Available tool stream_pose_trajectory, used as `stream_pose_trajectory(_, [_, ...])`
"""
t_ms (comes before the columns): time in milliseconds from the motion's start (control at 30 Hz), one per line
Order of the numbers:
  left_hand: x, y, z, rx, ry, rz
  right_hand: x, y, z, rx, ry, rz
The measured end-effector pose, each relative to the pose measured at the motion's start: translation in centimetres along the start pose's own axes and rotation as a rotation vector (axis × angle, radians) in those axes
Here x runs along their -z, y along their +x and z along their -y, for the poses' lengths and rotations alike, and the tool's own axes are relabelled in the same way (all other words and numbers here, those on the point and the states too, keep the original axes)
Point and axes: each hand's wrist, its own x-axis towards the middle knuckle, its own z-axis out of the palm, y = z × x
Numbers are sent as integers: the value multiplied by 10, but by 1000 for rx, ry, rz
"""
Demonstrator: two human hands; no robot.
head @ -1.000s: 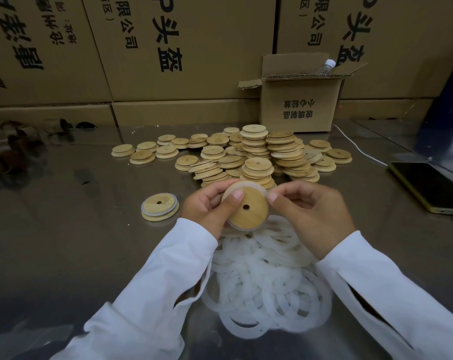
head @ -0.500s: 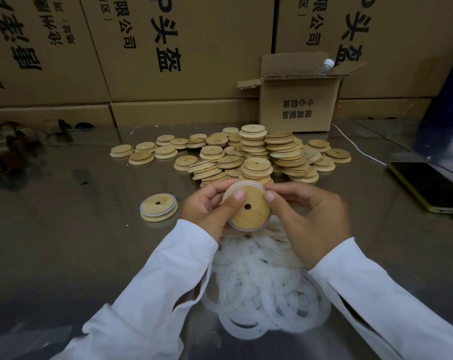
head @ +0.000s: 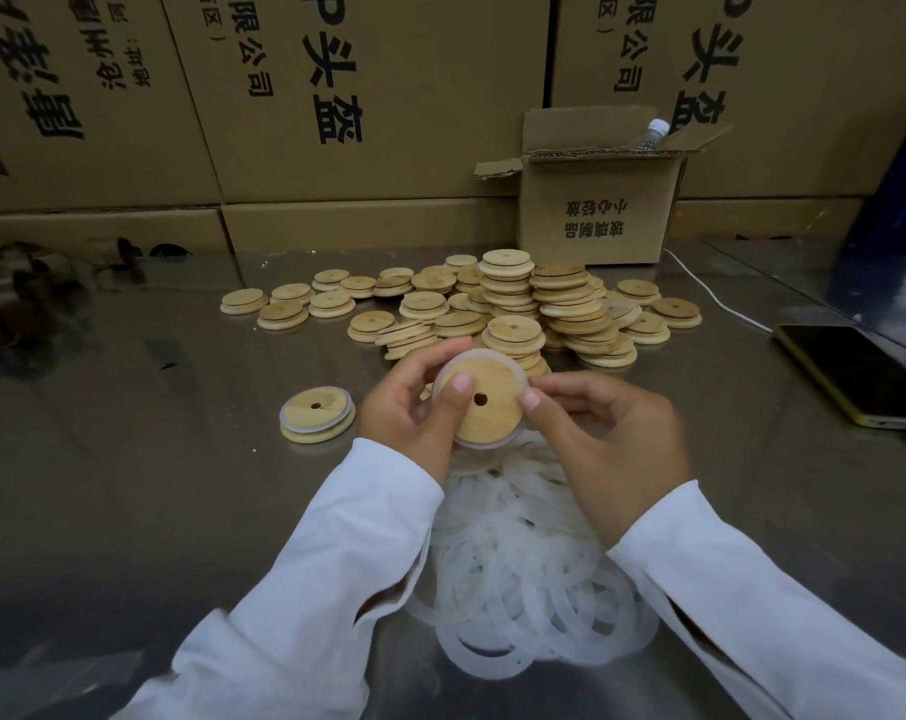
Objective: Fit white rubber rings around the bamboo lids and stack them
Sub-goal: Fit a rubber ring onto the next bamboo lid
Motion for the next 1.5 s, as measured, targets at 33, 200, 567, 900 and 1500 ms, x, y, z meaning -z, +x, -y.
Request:
stream_pose_trajectory(33, [0,0,-1,-6,6,-2,0,-1,1,21,-16,2])
stream_pose_trajectory(200, [0,-1,-1,3,3,15,-1,-2,2,56,-61,10])
stream_pose_trajectory(567, [-2,-4,2,-81,-3,152,2,1,5,161,-79,35])
stream_pose_trajectory(900, [-4,-6,6,-183,219,112,3,4,2,70,-121,46])
stream_pose_trajectory(1500, [0,-3,2,-55,145,115,10,9,7,-11,-14,197])
